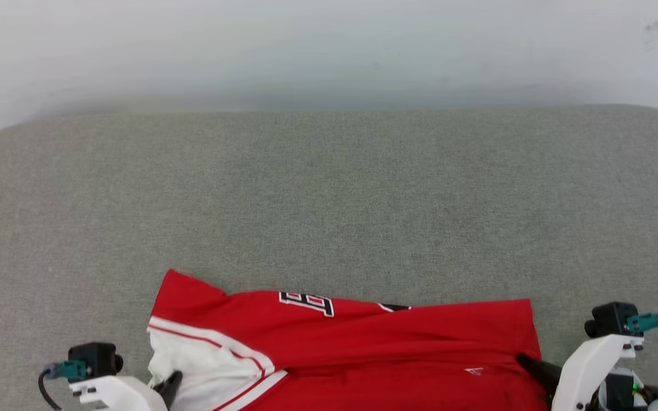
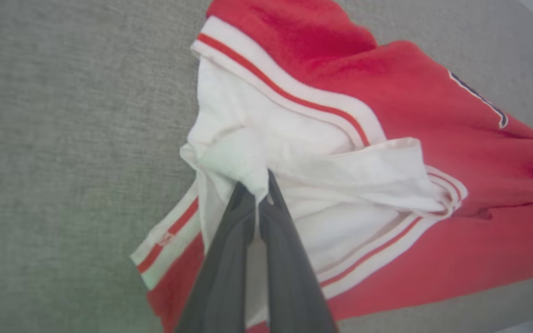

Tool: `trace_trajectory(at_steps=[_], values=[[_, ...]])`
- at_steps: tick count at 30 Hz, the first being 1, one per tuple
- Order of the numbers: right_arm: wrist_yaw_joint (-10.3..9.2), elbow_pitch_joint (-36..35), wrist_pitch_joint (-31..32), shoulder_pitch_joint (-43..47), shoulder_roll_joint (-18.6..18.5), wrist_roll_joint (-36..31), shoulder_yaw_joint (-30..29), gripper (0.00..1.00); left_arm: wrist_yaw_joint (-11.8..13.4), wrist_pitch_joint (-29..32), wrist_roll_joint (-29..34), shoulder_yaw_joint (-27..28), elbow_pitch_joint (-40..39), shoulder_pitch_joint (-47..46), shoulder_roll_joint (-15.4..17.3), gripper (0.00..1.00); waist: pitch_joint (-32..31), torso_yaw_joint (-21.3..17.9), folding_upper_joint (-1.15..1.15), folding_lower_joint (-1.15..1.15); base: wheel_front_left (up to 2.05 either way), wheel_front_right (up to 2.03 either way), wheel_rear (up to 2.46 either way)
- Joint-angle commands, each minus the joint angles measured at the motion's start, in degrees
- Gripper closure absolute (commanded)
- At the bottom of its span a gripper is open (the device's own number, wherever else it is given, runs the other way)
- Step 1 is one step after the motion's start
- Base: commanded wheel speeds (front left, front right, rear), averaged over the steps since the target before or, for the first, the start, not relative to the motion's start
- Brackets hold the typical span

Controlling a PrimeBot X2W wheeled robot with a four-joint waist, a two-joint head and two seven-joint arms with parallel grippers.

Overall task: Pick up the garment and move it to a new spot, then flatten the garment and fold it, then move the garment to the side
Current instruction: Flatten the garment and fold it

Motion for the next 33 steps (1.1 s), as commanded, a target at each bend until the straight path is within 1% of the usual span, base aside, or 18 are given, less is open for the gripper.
trace_trajectory(at_steps=[1, 2, 3, 4, 5, 6, 8, 12, 15, 16, 19, 25, 27, 28, 33], values=[[-0.09, 0.31, 0.13, 1.42, 0.17, -0.22, -0.12, 1.00, 0.34, -0.02, -0.05, -0.02, 0.31, 0.96, 0.08, 1.00, -0.25, -0.10, 0.00, 0.01, 0.00, 0.00, 0.00], [-0.10, 0.47, -0.11, 3.51, 1.48, -1.02, -0.96, 1.00, 0.12, 0.01, -0.71, -0.55, 1.26, 2.30, -0.90, 1.00, -0.65, -0.21, 0.00, 0.01, 0.00, 0.00, 0.00], [-0.10, 0.39, -0.51, 3.92, 1.96, -1.28, -1.24, 0.80, -0.16, -0.31, -0.73, -0.73, 1.72, 2.45, -1.20, 1.00, -0.71, -0.22, 0.00, 0.01, 0.00, 0.00, 0.00], [-0.10, 0.27, -0.75, 4.34, 2.33, -1.44, -1.36, 0.02, -0.53, -0.66, -0.66, -0.86, 2.46, 2.42, -1.40, 0.90, -0.76, -0.24, 0.00, 0.01, 0.00, 0.00, 0.00], [-0.10, 0.12, -1.16, 4.64, 2.82, -1.60, -1.53, 0.00, -0.92, -0.83, -0.92, -1.07, 3.29, 2.29, -1.90, 0.62, -0.84, -0.24, 0.00, 0.01, 0.00, 0.00, 0.00], [-0.10, -0.25, -1.95, 4.78, 3.19, -1.86, -1.86, 0.00, -1.37, -1.29, -0.89, -1.23, 3.93, 1.92, -2.32, 0.01, -0.90, -0.24, 0.00, 0.01, 0.00, 0.00, 0.00], [-0.11, -1.08, -3.49, 5.11, 3.52, -2.42, -2.68, 0.00, -2.09, -2.50, -0.58, -1.23, 4.99, 0.71, -3.20, 0.00, -0.98, -0.18, 0.00, 0.01, 0.00, 0.00, 0.00], [-0.09, -4.81, -5.97, 5.83, 3.93, -3.03, -3.31, 0.00, -3.82, -6.25, 0.54, -0.54, 5.41, -1.49, -3.80, 0.00, -1.39, -0.13, 0.00, 0.01, 0.00, 0.00, 0.00], [-0.07, -8.43, -6.42, 6.62, 3.74, -3.35, -4.15, 0.00, -4.43, -9.79, 2.46, -0.29, 4.50, -2.91, -3.84, 0.00, -1.91, -0.25, 0.00, 0.01, 0.00, 0.00, 0.00], [-0.07, -9.73, -6.46, 7.03, 3.62, -3.45, -4.71, 0.00, -4.15, -10.90, 3.32, -0.26, 3.99, -3.34, -3.73, 0.00, -2.07, -0.31, 0.00, 0.01, 0.00, 0.00, 0.00], [-0.07, -12.54, -5.16, 7.69, 3.21, -4.15, -6.98, 0.00, -2.80, -14.09, 5.91, 0.01, 1.53, -4.35, -3.61, 0.00, -2.40, -0.42, 0.00, 0.01, 0.00, 0.00, 0.00], [-0.07, -14.85, 0.23, 8.26, 2.33, -6.62, -13.65, 0.00, 2.23, -20.77, 11.82, 1.36, -4.83, -5.62, -3.10, 0.00, -1.95, 0.01, 0.00, 0.01, 0.00, 0.00, 0.00], [-0.07, -15.32, 2.22, 7.78, 2.76, -7.46, -15.13, 0.00, 3.73, -22.37, 13.41, 1.85, -6.69, -5.55, -3.06, 0.00, -1.58, 0.39, 0.00, 0.01, 0.00, 0.00, 0.00], [-0.07, -15.52, 3.60, 7.59, 2.96, -7.73, -15.33, 0.00, 4.53, -23.04, 14.61, 2.00, -7.47, -5.48, -2.58, 0.00, -1.30, 0.57, 0.00, 0.01, 0.00, 0.00, 0.00], [-0.07, -16.00, 8.63, 5.93, 3.38, -9.34, -14.33, 0.00, 8.38, -24.94, 18.30, 3.16, -12.25, -5.06, -2.85, 0.00, 0.41, 1.53, 0.00, 0.01, 0.00, 0.00, 0.00]])
